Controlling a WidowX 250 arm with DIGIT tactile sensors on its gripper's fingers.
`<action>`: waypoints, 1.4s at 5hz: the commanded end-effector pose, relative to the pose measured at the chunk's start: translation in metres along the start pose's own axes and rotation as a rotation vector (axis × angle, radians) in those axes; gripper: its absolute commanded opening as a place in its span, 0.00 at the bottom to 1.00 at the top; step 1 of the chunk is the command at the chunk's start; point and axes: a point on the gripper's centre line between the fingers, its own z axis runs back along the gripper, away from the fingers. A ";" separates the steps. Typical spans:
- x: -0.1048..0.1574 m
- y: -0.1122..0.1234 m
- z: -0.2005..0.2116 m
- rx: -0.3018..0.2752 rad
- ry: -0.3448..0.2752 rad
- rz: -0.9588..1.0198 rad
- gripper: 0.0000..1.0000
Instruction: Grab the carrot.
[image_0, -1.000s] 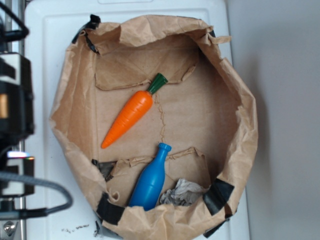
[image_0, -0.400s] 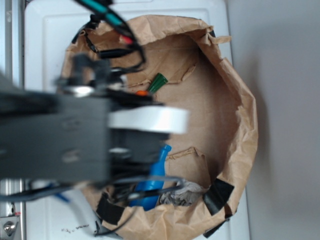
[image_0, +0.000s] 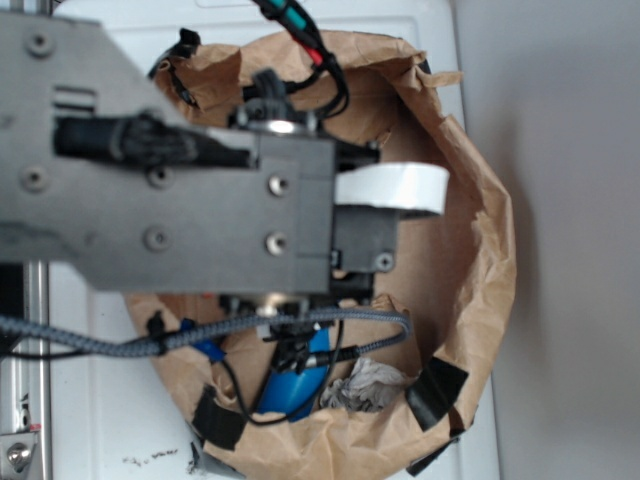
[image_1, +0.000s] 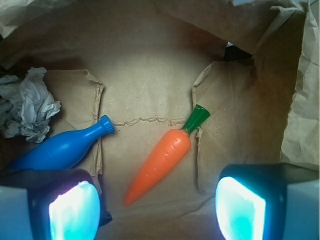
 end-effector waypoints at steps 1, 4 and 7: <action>0.008 0.004 0.013 -0.005 -0.056 0.013 1.00; 0.015 0.012 -0.030 0.004 -0.048 0.281 1.00; 0.026 0.003 -0.105 0.074 0.017 0.262 1.00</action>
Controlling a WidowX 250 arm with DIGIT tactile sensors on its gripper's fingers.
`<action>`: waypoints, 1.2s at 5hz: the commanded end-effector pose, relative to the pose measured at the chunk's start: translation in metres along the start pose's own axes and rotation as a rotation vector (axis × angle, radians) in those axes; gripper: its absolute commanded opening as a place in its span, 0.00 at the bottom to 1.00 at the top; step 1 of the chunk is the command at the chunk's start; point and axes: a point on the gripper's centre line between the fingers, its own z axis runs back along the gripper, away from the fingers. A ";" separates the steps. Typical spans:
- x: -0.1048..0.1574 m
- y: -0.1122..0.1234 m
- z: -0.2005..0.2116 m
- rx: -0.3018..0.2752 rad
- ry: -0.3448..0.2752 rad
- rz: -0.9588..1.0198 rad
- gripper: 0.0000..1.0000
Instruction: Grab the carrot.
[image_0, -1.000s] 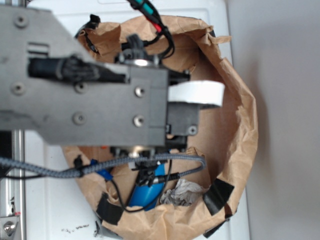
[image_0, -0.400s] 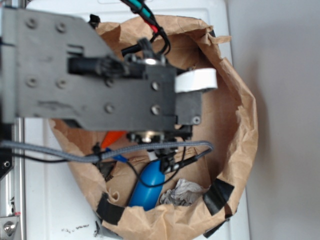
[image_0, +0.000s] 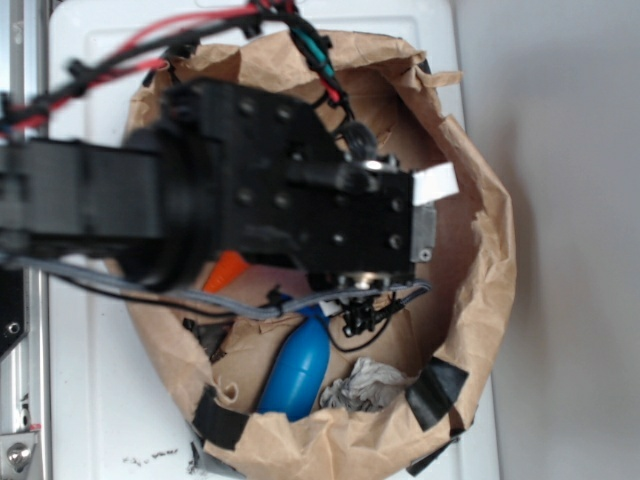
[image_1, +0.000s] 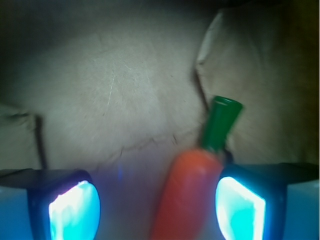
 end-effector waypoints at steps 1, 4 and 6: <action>0.003 0.008 -0.023 0.014 -0.094 -0.068 1.00; -0.017 0.029 0.001 -0.067 -0.126 -0.095 0.00; -0.008 0.045 0.061 -0.225 -0.055 -0.093 0.00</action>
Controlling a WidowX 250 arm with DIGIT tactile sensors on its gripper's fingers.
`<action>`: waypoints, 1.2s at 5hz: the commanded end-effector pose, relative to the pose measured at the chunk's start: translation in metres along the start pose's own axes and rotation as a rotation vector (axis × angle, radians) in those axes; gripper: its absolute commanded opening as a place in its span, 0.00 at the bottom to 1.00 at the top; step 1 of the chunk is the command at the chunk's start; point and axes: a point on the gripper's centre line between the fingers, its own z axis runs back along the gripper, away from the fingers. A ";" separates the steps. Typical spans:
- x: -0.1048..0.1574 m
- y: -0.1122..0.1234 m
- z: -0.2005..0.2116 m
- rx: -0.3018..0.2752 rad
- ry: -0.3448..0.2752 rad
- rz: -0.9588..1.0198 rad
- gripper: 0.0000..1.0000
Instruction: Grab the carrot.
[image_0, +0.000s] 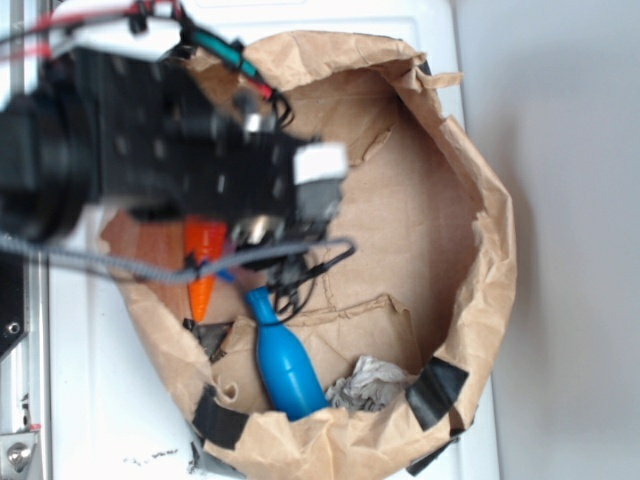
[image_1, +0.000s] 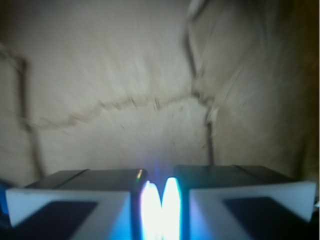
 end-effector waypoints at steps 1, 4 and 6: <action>0.010 0.014 0.054 -0.111 -0.024 -0.017 0.00; 0.001 0.007 0.043 -0.040 -0.070 -0.024 1.00; -0.008 0.012 0.020 0.069 -0.008 -0.031 1.00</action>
